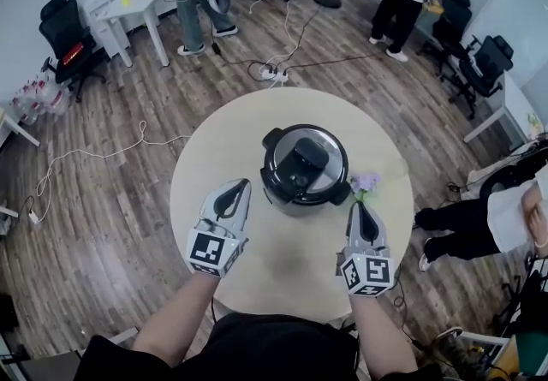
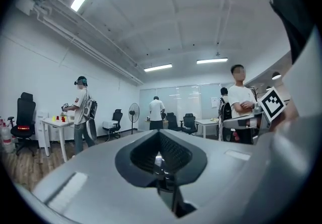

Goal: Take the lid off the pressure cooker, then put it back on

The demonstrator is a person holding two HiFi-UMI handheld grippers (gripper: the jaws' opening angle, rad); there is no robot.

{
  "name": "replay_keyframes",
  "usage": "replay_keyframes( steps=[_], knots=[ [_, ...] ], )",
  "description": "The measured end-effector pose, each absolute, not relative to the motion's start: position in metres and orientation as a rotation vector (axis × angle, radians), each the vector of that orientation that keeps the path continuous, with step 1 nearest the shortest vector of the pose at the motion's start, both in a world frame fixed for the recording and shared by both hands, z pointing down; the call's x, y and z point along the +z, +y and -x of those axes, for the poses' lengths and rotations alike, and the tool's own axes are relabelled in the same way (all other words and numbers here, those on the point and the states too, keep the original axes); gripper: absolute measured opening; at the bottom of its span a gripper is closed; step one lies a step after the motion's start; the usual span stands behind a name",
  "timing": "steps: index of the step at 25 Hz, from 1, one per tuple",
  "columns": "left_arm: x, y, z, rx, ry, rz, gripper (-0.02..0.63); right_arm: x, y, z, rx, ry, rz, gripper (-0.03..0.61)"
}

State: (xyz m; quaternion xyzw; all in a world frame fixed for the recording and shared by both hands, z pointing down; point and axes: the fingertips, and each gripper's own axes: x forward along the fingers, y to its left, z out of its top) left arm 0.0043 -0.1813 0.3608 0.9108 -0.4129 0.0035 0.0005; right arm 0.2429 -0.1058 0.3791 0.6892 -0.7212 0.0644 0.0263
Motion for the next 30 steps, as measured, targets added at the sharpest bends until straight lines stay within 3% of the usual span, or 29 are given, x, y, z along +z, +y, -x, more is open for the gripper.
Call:
replay_keyframes(
  steps=[30],
  knots=[
    [0.353, -0.178, -0.009, 0.053, -1.301, -2.906, 0.0, 0.368, -0.09, -0.263, 0.083, -2.122, -2.174, 0.006]
  ],
)
